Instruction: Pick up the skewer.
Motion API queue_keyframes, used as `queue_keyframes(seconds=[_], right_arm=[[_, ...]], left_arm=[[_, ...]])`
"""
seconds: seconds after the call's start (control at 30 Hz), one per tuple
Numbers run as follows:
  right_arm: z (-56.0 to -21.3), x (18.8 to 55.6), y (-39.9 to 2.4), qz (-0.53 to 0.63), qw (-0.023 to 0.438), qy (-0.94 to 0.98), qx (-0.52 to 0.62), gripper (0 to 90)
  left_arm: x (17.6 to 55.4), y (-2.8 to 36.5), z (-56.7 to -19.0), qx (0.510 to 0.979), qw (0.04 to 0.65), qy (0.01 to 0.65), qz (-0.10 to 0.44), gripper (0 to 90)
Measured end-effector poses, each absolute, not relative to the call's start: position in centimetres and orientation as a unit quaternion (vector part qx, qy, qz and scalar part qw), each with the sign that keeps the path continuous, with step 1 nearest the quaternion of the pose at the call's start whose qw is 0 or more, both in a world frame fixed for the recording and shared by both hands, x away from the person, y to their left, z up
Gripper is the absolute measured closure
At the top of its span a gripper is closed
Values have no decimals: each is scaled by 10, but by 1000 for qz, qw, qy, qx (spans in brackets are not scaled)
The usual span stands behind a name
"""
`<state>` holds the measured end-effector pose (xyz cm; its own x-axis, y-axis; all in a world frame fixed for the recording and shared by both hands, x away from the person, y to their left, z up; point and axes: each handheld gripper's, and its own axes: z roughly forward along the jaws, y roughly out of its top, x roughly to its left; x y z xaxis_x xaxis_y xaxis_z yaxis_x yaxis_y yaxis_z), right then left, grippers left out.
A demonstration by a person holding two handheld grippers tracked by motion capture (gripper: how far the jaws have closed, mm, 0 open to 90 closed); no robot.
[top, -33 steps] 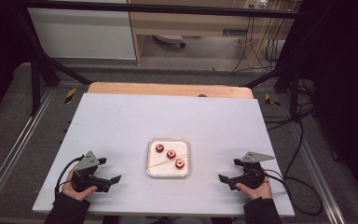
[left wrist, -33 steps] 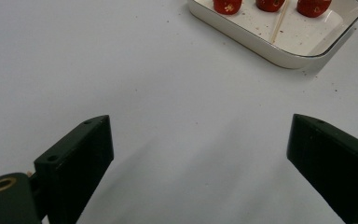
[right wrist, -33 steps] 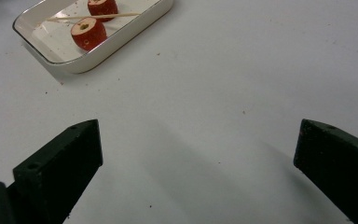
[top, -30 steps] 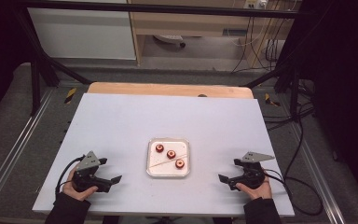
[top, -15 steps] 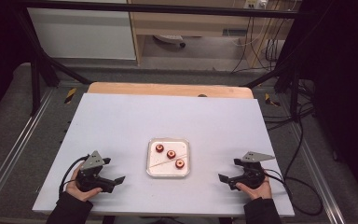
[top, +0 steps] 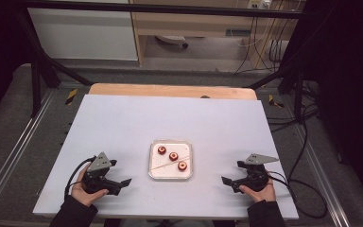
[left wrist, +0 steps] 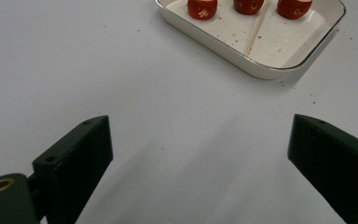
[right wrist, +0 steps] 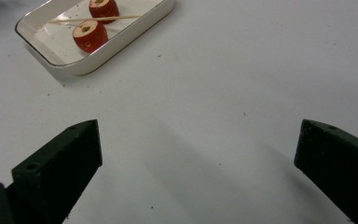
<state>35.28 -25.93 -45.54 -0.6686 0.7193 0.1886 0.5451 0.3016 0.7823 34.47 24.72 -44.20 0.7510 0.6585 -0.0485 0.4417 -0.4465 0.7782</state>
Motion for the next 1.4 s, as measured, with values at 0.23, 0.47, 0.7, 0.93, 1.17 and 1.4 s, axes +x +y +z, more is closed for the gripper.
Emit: queue_keyframes(seconds=[0.23,0.47,0.7,0.93,1.17,1.4], right_arm=[[-456,353,-259,438,97,801,396,13],[-455,353,-259,438,99,802,395,12],[-455,353,-259,438,100,801,395,12],[-455,353,-259,438,98,802,395,12],[-455,353,-259,438,97,802,395,13],[-456,353,-259,436,95,802,396,13]], left_arm=[[347,233,-436,847,407,315,131,67],[352,213,-425,855,404,297,132,72],[361,181,-416,868,392,275,129,100],[375,155,-418,880,373,269,119,154],[388,137,-423,886,362,266,114,266],[398,128,-431,889,357,266,104,448]])
